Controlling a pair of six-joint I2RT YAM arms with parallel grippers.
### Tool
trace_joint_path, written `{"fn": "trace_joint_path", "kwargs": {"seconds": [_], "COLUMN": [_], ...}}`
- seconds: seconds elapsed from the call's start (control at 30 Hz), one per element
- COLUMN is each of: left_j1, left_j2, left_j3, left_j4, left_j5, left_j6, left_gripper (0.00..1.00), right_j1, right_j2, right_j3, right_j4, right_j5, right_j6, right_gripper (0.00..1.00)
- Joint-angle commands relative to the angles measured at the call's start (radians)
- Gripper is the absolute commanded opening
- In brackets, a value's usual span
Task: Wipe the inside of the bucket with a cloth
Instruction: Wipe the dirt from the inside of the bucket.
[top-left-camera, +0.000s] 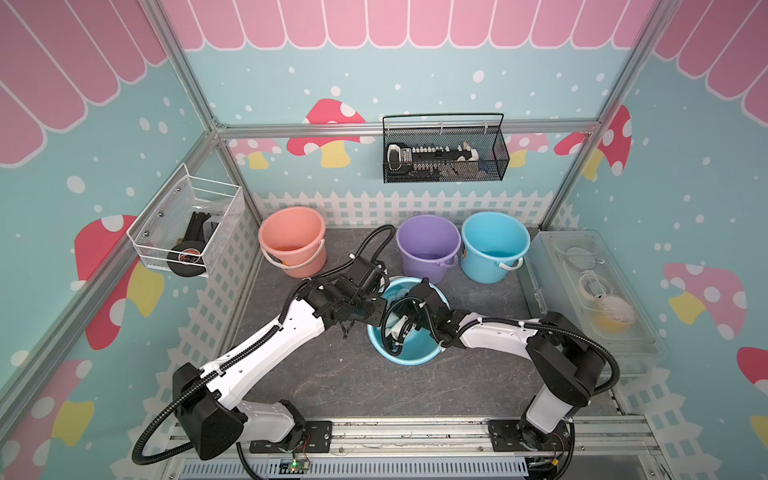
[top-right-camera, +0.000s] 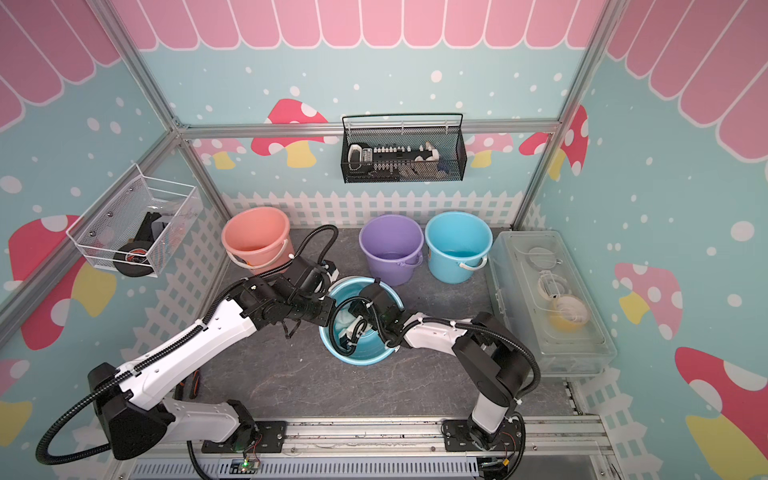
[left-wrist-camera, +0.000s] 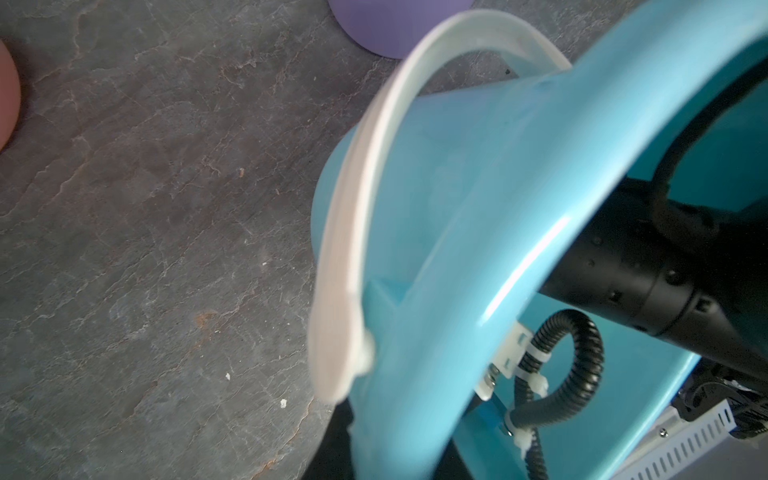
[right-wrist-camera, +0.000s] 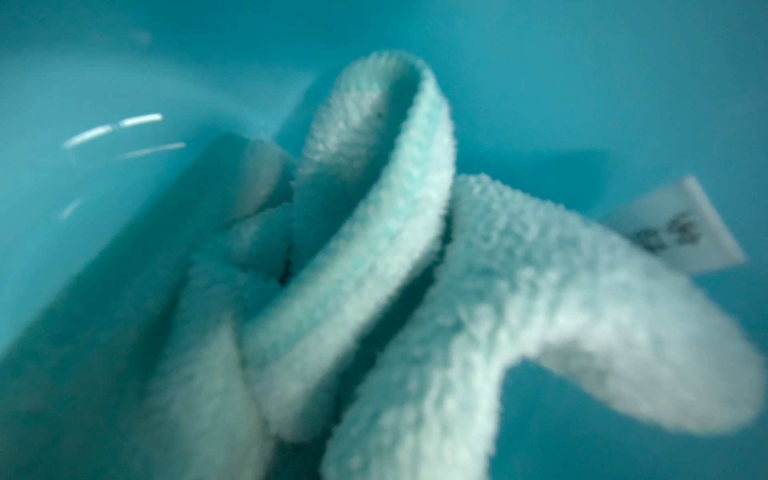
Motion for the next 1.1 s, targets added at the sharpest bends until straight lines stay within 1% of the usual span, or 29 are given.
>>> {"fn": "trace_joint_path", "kwargs": {"seconds": [0.0,0.07,0.13,0.2,0.37,0.47,0.53,0.57,0.77,0.83,1.07], "left_j1": [-0.015,-0.015,-0.014,-0.014,-0.016,-0.016,-0.016,-0.017,-0.023,-0.028,-0.058], "left_j2": [-0.025,-0.028,-0.027,-0.026,-0.025,-0.024,-0.022,-0.022,-0.032,-0.042,-0.063], "left_j3": [-0.001,-0.003,0.0,0.004,0.006,0.003,0.003,0.005,-0.005,-0.017,-0.045], "left_j4": [0.062,0.051,0.034,0.015,-0.013,-0.019,-0.019,-0.019,-0.004,0.015,0.079], "left_j5": [0.029,0.006,-0.025,-0.062,-0.129,-0.147,-0.154,-0.161,-0.193,-0.196,-0.215], "left_j6": [-0.019,-0.024,-0.026,-0.029,-0.025,-0.023,-0.026,-0.026,-0.035,-0.036,-0.038], "left_gripper": [0.0,0.0,0.0,0.0,0.0,0.0,0.0,0.0,0.0,0.0,0.0], "right_j1": [-0.001,-0.003,-0.003,-0.002,-0.001,0.001,0.008,0.011,0.019,0.02,0.02], "right_j2": [0.06,0.095,0.112,0.102,0.056,0.037,0.027,0.023,-0.026,-0.038,-0.04], "right_j3": [0.022,0.042,0.051,0.046,0.047,0.073,0.105,0.113,0.126,0.129,0.155], "right_j4": [0.121,0.108,0.051,-0.018,-0.285,-0.492,-0.655,-0.703,-0.939,-1.021,-1.127], "right_j5": [0.139,0.232,0.308,0.336,0.395,0.387,0.353,0.335,0.15,0.056,-0.213], "right_j6": [-0.066,-0.071,-0.07,-0.041,0.088,0.161,0.203,0.22,0.302,0.307,0.322], "right_gripper": [0.0,0.0,0.0,0.0,0.0,0.0,0.0,0.0,0.0,0.0,0.0]}}
